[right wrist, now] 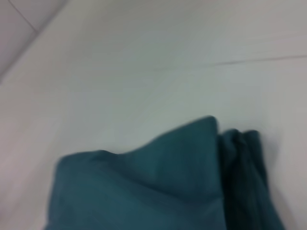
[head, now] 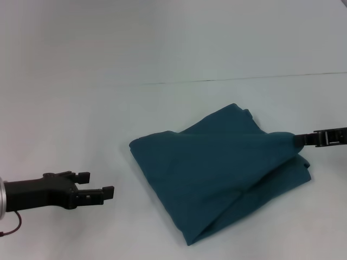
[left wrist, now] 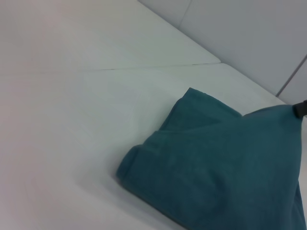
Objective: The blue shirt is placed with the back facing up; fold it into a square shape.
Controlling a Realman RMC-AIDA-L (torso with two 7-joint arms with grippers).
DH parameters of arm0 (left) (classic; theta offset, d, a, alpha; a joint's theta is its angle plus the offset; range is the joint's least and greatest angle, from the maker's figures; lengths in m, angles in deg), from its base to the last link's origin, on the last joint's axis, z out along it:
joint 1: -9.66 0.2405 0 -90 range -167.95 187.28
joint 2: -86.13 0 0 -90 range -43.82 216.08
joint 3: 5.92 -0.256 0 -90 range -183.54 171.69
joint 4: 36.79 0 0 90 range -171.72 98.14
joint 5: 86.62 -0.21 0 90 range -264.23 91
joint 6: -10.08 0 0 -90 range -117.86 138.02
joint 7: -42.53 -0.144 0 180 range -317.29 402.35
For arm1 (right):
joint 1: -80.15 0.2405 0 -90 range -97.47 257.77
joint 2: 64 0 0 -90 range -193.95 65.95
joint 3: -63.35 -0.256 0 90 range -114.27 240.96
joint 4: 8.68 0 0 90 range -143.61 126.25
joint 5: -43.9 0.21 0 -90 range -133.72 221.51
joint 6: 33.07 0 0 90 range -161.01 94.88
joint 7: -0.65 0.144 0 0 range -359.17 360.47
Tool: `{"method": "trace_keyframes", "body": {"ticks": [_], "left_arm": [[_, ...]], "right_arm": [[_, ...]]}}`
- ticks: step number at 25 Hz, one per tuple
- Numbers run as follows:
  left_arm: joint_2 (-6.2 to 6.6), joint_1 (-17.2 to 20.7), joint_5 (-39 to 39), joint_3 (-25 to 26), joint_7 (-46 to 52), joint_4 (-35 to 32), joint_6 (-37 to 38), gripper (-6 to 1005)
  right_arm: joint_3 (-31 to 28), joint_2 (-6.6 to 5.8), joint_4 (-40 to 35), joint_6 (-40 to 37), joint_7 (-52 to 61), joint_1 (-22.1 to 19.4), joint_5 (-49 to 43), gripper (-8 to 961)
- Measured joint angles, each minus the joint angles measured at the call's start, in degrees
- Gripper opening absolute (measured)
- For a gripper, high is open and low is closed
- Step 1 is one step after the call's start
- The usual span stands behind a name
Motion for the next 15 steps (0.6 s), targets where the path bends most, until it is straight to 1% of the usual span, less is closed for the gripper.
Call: {"method": "trace_keyframes", "body": {"ticks": [2, 5, 8, 11, 14, 15], "left_arm": [[0.0, -0.1, 0.0, 0.0, 0.5, 0.1, 0.0, 950], [0.06, -0.6, 0.0, 0.0, 2.6, 0.3, -0.1, 950], [0.7, -2.2, 0.0, 0.0, 8.8, 1.1, -0.1, 950], [1.99, -4.7, 0.0, 0.0, 16.5, 3.4, -0.3, 951], [4.41, -9.2, -0.1, 0.5, 25.5, 9.4, -0.7, 951], [5.0, -10.3, -0.2, 0.6, 27.2, 11.1, -1.0, 951]], "right_arm": [[0.0, 0.41, 0.4, 1.2, 0.0, 0.8, -2.2, 4], [0.3, 0.66, 0.7, 1.6, 0.0, 1.7, -3.0, 4], [0.3, 0.61, 0.8, 1.8, 0.4, 2.3, -3.3, 4], [0.4, 0.48, 0.5, 1.7, 0.5, 2.6, -3.4, 4], [0.8, 0.29, 0.3, 1.7, 0.6, 2.7, -3.5, 4], [0.9, 0.24, 0.3, 1.8, 0.6, 2.7, -3.5, 4]]}}
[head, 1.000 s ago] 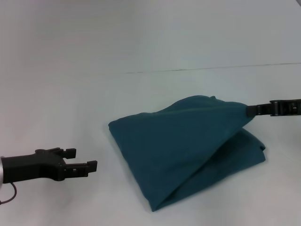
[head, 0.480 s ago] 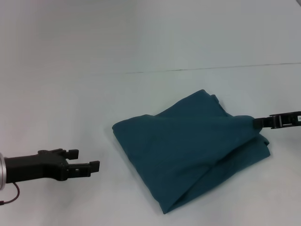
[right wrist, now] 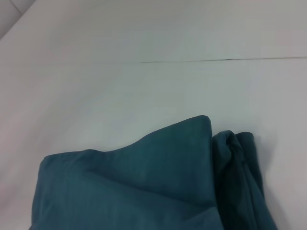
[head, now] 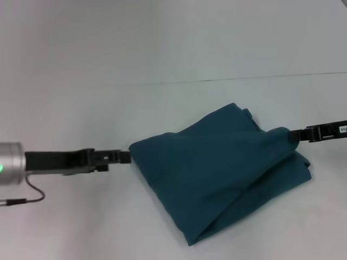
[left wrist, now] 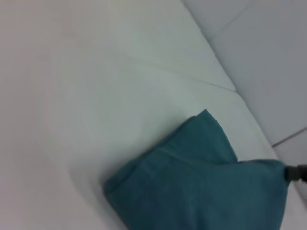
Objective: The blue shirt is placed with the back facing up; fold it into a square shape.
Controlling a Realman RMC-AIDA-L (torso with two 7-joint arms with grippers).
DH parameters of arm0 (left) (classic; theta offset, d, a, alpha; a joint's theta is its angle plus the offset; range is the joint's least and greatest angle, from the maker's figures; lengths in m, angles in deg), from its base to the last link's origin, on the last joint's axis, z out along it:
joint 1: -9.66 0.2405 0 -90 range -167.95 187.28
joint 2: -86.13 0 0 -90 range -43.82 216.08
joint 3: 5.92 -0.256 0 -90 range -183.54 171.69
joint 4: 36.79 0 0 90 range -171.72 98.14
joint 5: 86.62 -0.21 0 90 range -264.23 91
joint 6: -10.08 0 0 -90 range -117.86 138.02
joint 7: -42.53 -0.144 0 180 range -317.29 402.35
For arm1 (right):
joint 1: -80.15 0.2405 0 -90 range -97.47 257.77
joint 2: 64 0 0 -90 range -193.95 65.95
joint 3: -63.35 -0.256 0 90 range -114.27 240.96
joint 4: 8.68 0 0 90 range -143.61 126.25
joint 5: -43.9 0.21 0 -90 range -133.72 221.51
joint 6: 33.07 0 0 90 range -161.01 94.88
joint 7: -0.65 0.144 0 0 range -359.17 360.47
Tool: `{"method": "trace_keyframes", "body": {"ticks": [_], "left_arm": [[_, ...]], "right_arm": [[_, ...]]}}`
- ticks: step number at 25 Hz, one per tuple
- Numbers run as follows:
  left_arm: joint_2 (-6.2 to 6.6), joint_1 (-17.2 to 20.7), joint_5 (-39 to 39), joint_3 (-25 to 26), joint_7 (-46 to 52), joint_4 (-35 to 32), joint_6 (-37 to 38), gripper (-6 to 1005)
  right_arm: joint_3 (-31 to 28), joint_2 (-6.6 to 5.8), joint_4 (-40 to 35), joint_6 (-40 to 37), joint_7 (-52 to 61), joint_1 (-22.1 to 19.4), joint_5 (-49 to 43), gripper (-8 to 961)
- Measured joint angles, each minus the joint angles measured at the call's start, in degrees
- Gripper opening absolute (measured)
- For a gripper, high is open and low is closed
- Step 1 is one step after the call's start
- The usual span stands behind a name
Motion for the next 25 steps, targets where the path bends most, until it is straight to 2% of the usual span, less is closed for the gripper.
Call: {"method": "trace_keyframes", "body": {"ticks": [4, 9, 11, 17, 25], "left_arm": [[2.11, -5.1, -1.6, 0.1, 8.2, 7.8, -2.6, 951], [3.09, -8.2, -3.3, -0.4, 15.4, 13.2, -7.9, 951], [3.12, -8.4, -4.2, -0.4, 17.9, 13.7, -9.6, 951], [3.0, -8.6, -6.0, -0.7, 21.9, 15.7, -12.9, 951], [1.36, -10.2, -6.6, -2.2, 20.8, 18.4, -15.5, 951]], "right_arm": [[0.6, -0.12, -0.1, 0.1, -0.4, 0.2, 0.0, 5], [1.2, -0.13, -0.2, 0.2, -0.8, 0.3, -0.1, 5], [1.2, -0.1, -0.7, 0.1, -0.8, 0.2, -0.1, 5], [1.3, 1.1, -3.7, -0.4, -0.8, -0.6, -0.1, 4], [1.4, 1.32, -3.9, -0.9, -1.6, -0.7, -0.1, 5]]}}
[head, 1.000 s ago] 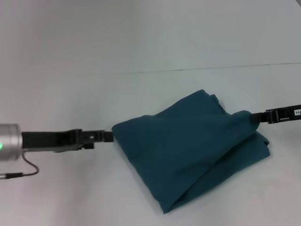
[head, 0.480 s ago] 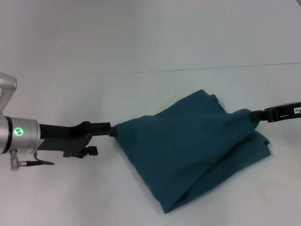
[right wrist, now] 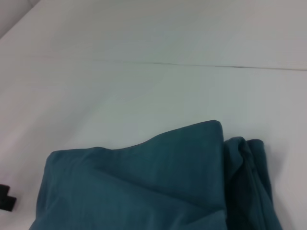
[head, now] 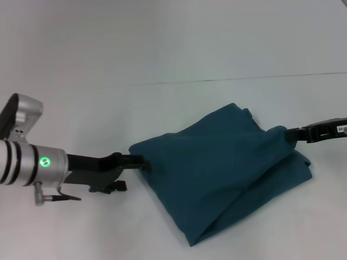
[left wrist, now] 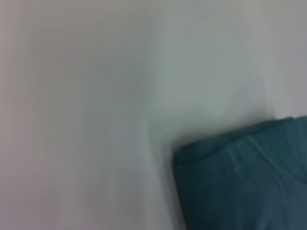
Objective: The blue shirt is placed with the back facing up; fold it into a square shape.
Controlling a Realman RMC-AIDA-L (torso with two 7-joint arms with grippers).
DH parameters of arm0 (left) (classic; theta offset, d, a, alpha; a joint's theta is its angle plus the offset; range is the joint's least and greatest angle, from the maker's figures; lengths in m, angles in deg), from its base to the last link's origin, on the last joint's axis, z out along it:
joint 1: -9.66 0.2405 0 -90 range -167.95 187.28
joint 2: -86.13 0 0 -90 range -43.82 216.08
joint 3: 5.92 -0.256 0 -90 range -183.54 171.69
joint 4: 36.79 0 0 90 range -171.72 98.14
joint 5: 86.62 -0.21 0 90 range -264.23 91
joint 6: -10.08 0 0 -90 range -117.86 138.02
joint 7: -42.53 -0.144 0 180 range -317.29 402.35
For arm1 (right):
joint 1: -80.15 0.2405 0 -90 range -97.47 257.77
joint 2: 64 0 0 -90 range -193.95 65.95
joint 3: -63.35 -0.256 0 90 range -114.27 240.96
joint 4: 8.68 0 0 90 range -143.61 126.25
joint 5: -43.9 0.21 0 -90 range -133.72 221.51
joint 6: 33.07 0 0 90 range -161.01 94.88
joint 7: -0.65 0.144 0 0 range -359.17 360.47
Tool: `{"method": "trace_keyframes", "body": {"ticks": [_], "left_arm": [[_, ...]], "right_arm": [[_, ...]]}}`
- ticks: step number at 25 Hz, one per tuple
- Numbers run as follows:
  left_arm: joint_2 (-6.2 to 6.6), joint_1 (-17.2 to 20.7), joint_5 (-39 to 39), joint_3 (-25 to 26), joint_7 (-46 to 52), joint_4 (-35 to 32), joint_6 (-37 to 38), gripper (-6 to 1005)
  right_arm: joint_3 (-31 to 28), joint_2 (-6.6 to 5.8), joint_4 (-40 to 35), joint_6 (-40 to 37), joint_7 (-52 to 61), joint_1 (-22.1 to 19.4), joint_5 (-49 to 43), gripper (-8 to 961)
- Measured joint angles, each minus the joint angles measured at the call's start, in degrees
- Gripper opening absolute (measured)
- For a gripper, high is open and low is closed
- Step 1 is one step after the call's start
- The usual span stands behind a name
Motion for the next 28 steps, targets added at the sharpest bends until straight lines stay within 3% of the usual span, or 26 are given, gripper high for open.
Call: {"method": "trace_keyframes", "body": {"ticks": [11, 28], "left_arm": [[-2.47, -3.4, 0.0, -1.5, -1.0, 1.9, -1.5, 947], [-4.33, -4.9, 0.2, -2.0, -1.5, 2.1, -2.0, 937]], "right_arm": [[0.3, 0.17, 0.4, -0.3, -1.1, 0.4, 0.0, 5], [0.8, 0.6, 0.6, -0.3, -2.0, 0.8, 0.2, 5]]}}
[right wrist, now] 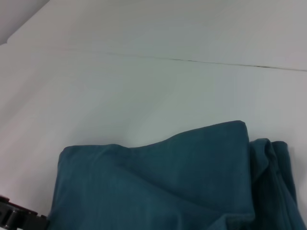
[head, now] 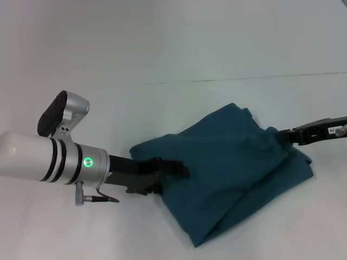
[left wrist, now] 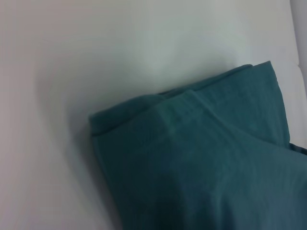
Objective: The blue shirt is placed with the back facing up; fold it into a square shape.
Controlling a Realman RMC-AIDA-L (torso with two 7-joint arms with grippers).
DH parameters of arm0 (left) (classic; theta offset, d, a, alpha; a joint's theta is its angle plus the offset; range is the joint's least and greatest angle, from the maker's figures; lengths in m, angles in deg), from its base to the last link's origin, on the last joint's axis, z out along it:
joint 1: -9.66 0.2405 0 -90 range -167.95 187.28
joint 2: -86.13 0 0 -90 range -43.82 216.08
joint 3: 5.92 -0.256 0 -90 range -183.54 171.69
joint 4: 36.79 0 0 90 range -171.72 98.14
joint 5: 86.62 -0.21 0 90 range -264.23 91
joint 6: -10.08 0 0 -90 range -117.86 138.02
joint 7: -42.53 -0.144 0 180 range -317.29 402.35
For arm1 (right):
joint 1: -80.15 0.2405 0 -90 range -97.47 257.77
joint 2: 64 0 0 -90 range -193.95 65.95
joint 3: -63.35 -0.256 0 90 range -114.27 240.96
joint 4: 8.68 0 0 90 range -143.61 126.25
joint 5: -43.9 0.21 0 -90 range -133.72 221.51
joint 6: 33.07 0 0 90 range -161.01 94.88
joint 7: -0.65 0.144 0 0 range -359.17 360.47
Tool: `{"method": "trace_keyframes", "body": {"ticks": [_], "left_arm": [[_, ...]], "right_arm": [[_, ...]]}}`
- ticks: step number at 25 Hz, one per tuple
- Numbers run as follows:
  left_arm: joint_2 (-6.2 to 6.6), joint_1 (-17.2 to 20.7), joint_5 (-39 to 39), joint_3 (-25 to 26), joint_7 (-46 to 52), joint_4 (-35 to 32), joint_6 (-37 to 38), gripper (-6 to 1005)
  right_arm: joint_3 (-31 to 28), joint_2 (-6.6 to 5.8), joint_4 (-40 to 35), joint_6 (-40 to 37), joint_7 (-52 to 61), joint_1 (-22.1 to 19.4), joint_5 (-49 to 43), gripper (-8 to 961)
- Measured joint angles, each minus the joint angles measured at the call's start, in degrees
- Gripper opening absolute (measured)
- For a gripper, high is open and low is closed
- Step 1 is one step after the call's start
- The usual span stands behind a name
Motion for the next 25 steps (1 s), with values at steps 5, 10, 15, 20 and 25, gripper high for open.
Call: {"method": "trace_keyframes", "body": {"ticks": [5, 10, 15, 20, 25], "left_arm": [[-0.01, 0.4, 1.5, 0.5, -2.0, -0.1, 0.4, 881], [-0.55, 0.3, 1.8, 0.0, -3.2, -0.1, 0.4, 735], [-1.33, -0.4, 1.3, -0.4, -3.9, -0.1, 0.4, 540], [-1.45, -0.6, 1.6, -1.0, -3.9, -0.1, 0.2, 391], [-1.46, -0.6, 1.8, -0.8, -3.9, -0.4, 0.8, 195]], "right_arm": [[0.0, 0.23, 0.2, 0.1, -0.1, 0.0, -0.1, 4], [0.0, 0.37, 0.2, 0.1, -0.2, -0.3, -0.1, 4], [0.0, 0.37, 0.3, 0.2, -0.2, -0.5, -0.1, 4], [0.0, 0.35, 0.5, 0.3, -0.7, -0.6, -0.1, 4], [-0.3, 0.33, 0.8, 0.2, -0.9, -0.6, -0.1, 4]]}}
